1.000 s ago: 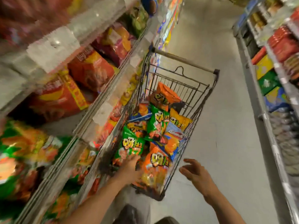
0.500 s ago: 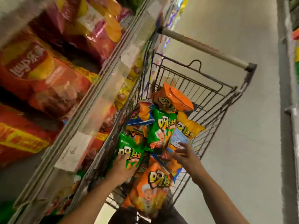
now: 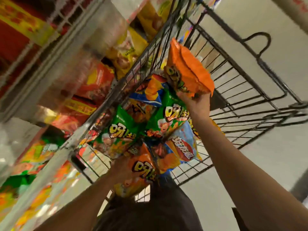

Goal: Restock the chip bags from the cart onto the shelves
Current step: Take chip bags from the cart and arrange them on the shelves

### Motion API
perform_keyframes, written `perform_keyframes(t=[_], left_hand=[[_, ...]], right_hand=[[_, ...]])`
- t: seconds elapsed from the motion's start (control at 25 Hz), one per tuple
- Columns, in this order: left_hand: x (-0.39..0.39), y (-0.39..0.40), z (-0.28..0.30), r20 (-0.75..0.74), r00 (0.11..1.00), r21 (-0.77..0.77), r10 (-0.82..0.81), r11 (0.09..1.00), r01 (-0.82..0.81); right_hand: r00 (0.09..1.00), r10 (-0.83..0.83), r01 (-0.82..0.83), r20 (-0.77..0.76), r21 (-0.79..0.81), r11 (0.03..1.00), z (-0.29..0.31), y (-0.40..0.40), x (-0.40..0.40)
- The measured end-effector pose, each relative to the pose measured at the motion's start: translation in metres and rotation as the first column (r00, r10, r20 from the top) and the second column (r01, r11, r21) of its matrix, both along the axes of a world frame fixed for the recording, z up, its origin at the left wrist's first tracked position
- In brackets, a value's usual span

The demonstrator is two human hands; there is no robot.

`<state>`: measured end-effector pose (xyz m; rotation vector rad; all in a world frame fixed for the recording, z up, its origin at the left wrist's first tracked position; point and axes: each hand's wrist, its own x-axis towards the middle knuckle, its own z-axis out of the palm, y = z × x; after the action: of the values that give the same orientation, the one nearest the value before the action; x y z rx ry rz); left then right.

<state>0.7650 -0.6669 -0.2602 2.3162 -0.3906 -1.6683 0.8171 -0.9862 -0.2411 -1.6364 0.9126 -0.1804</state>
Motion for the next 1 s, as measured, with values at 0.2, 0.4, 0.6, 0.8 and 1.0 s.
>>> perform_keyframes(t=[0.2, 0.4, 0.6, 0.8, 1.0], left_hand=[[0.007, 0.011, 0.0, -0.04, 0.985, -0.004, 0.168, 0.986, -0.168], [0.009, 0.036, 0.015, 0.039, 0.954, -0.09, 0.296, 0.952, -0.292], [-0.001, 0.067, 0.045, 0.272, 0.901, -0.259, 0.339, 0.927, -0.27], [-0.027, 0.115, 0.095, 0.234, 0.648, -0.553, 0.725, 0.647, -0.525], [-0.069, 0.165, 0.151, -0.095, 0.494, -0.72, 0.864, 0.283, -0.634]], right_hand=[[0.997, -0.065, 0.065, 0.037, -0.007, 0.998, 0.009, -0.002, 0.013], [0.996, -0.017, 0.023, 0.088, -0.071, 0.997, 0.037, 0.014, -0.004], [0.973, -0.057, 0.063, 0.225, -0.022, 0.998, 0.085, 0.043, -0.055], [0.954, -0.126, 0.128, 0.273, 0.01, 0.992, 0.128, 0.102, -0.14], [0.964, -0.087, 0.081, 0.252, 0.033, 0.996, 0.153, 0.165, -0.208]])
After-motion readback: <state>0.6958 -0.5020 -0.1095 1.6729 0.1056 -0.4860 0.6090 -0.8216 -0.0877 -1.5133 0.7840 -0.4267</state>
